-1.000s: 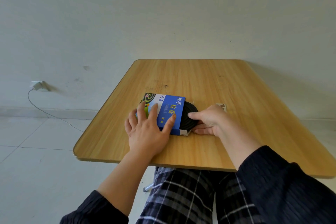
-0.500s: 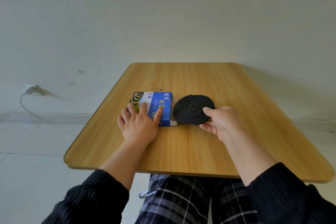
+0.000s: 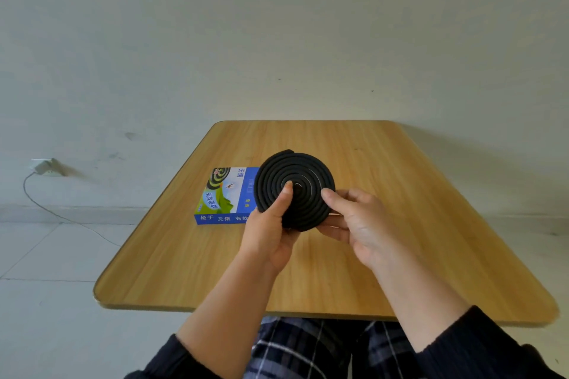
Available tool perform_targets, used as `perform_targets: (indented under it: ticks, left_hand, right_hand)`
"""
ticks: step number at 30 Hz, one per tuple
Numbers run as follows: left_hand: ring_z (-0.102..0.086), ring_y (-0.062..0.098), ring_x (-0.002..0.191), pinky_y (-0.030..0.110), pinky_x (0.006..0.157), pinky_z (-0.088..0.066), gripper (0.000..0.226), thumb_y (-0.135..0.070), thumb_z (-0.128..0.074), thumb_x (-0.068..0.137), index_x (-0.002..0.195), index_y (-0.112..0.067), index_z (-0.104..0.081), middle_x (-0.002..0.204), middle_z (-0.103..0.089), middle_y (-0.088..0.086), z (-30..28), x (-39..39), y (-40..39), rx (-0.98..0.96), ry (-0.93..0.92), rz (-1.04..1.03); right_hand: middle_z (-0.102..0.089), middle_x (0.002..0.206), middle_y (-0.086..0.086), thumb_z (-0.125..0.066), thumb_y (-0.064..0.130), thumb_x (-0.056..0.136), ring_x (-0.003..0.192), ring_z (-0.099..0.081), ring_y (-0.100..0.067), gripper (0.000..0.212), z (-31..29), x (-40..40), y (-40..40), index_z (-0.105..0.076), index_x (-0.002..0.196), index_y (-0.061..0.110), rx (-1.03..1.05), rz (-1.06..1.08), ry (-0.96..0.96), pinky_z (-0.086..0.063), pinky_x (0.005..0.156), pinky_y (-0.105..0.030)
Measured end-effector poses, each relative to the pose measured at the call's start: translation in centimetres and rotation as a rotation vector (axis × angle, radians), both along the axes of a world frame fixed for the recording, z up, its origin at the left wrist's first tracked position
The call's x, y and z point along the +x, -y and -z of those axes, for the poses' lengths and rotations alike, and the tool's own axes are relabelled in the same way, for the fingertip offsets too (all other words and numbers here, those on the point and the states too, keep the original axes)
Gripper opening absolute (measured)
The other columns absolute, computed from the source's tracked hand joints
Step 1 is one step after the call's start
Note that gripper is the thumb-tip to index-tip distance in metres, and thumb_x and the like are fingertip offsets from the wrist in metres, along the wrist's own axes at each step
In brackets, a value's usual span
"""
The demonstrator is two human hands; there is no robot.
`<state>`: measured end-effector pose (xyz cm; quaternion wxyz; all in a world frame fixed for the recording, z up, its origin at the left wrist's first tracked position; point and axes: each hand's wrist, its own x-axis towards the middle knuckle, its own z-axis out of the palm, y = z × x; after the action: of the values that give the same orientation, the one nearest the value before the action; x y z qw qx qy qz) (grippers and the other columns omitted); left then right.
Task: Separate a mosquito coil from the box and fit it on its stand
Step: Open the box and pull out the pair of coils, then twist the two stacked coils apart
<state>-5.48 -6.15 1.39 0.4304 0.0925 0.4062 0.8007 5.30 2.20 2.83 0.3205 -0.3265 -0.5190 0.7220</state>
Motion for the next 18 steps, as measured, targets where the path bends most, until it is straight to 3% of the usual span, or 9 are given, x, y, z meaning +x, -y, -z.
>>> perform_targets:
  ticks: [5, 8, 11, 15, 18]
  left_hand:
    - [-0.073, 0.026, 0.089, 0.04, 0.062, -0.061, 0.008, -0.009, -0.07, 0.08, 0.086, -0.009, -0.076, 0.095, -0.077, 0.013, 0.6, -0.2, 0.4, -0.081, -0.111, 0.103]
    - [-0.073, 0.026, 0.088, 0.042, 0.068, -0.061, 0.014, -0.009, -0.071, 0.079, 0.093, -0.007, -0.073, 0.094, -0.077, 0.012, 0.7, 0.0, 0.3, -0.123, -0.151, 0.091]
    - [-0.073, 0.025, 0.088, 0.037, 0.062, -0.06, 0.018, -0.01, -0.073, 0.078, 0.096, -0.007, -0.071, 0.093, -0.077, 0.011, 0.8, 0.1, 0.2, -0.141, -0.177, 0.092]
    - [-0.073, 0.025, 0.091, 0.035, 0.065, -0.06, 0.027, -0.013, -0.076, 0.071, 0.097, -0.007, -0.072, 0.098, -0.076, 0.012, 0.8, -0.1, 0.3, -0.114, -0.169, 0.141]
    - [-0.071, 0.026, 0.098, 0.037, 0.075, -0.06, 0.033, -0.014, -0.076, 0.068, 0.099, -0.005, -0.073, 0.105, -0.074, 0.015, 0.6, -0.2, 0.3, -0.076, -0.116, 0.212]
  right_hand:
    - [-0.074, 0.077, -0.009, -0.071, 0.015, 0.08, 0.065, -0.073, -0.021, 0.005, 0.4, 0.8, -0.8, -0.069, 0.081, 0.011, 0.142, 0.113, 0.113, -0.056, 0.05, -0.026]
    - [-0.073, 0.072, -0.01, -0.075, 0.012, 0.076, 0.063, -0.072, -0.018, 0.007, 0.8, 1.0, -0.8, -0.069, 0.071, 0.01, 0.21, 0.175, 0.153, -0.054, 0.048, -0.022]
    - [-0.073, 0.064, -0.006, -0.077, 0.011, 0.072, 0.058, -0.07, -0.015, 0.01, 1.0, 1.4, -0.9, -0.069, 0.066, 0.012, 0.205, 0.202, 0.142, -0.053, 0.047, -0.021]
    - [-0.074, 0.063, 0.0, -0.079, 0.01, 0.067, 0.06, -0.07, -0.016, 0.014, 0.8, 2.0, -1.3, -0.066, 0.071, 0.013, -0.061, 0.091, 0.038, -0.054, 0.05, -0.026]
    - [-0.074, 0.072, -0.001, -0.081, 0.014, 0.062, 0.074, -0.068, -0.02, 0.025, 0.6, 2.3, -1.2, -0.065, 0.082, 0.015, -0.325, -0.01, -0.075, -0.055, 0.05, -0.027]
